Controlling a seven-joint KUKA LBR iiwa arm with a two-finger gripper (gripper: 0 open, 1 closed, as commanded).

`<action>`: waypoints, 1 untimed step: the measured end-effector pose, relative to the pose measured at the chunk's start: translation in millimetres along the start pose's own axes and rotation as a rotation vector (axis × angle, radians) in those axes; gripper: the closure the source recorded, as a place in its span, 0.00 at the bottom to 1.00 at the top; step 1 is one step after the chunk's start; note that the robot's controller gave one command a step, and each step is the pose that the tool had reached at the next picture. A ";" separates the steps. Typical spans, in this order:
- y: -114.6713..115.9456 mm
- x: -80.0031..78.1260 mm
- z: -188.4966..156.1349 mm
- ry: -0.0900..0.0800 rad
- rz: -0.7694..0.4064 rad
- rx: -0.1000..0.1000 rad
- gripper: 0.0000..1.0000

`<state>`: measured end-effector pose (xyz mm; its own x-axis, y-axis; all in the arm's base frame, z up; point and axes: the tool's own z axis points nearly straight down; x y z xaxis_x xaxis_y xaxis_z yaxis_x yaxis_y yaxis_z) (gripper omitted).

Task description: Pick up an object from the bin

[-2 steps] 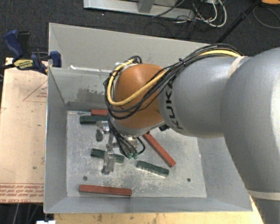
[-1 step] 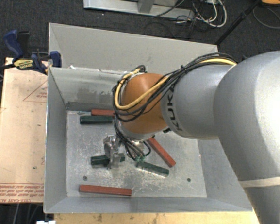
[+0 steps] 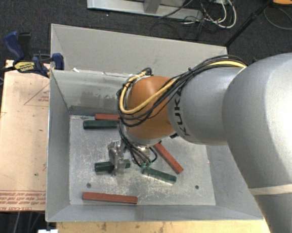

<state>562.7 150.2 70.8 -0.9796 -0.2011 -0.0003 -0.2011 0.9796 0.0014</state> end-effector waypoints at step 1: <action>21.6 -8.6 -145.5 -0.003 0.047 0.000 1.00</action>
Offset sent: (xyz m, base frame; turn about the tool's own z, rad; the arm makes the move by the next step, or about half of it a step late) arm 0.0000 0.0000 0.0000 0.0000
